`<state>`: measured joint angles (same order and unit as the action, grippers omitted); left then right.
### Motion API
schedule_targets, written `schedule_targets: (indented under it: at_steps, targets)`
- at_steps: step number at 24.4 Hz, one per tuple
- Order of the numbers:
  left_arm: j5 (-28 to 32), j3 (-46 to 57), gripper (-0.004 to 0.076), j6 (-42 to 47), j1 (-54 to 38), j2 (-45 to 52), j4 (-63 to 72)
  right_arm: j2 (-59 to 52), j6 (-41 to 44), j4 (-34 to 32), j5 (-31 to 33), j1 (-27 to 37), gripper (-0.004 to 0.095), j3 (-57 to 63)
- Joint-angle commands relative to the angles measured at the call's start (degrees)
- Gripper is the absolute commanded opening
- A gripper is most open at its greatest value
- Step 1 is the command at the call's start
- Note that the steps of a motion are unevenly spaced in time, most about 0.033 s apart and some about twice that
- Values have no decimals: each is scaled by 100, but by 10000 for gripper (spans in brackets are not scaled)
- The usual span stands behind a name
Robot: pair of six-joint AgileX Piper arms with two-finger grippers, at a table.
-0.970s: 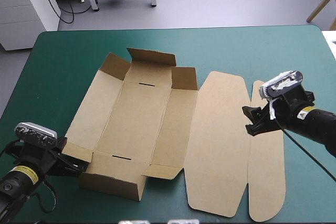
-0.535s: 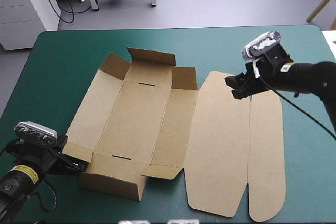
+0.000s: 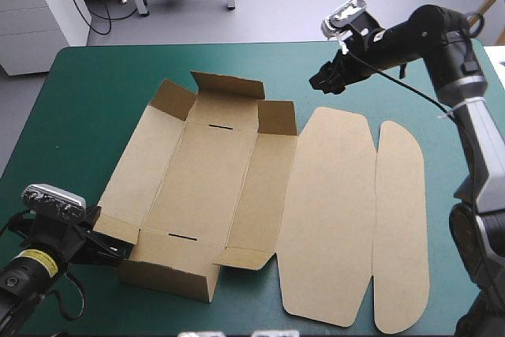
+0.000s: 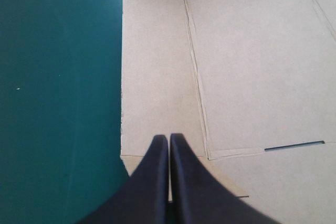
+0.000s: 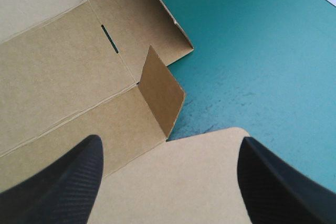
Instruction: Fold the box
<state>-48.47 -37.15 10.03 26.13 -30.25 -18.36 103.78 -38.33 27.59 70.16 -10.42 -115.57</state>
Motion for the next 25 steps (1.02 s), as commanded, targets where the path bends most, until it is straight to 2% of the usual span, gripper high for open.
schedule_targets:
  at_steps: [1,5,12,25]
  targets:
    - [298,-189,-10,68,5,-35,-28,340,-326,34,-147,-347,657,-812]
    - [298,-189,-10,68,5,-35,-28,1045,-433,-192,-279,-666,657,-1327]
    - [298,-189,-10,68,5,-35,-28,2158,-469,-165,-312,-913,657,-1658]
    - [298,-189,-10,68,5,-35,-28,2612,-469,-100,-289,-948,657,-1658]
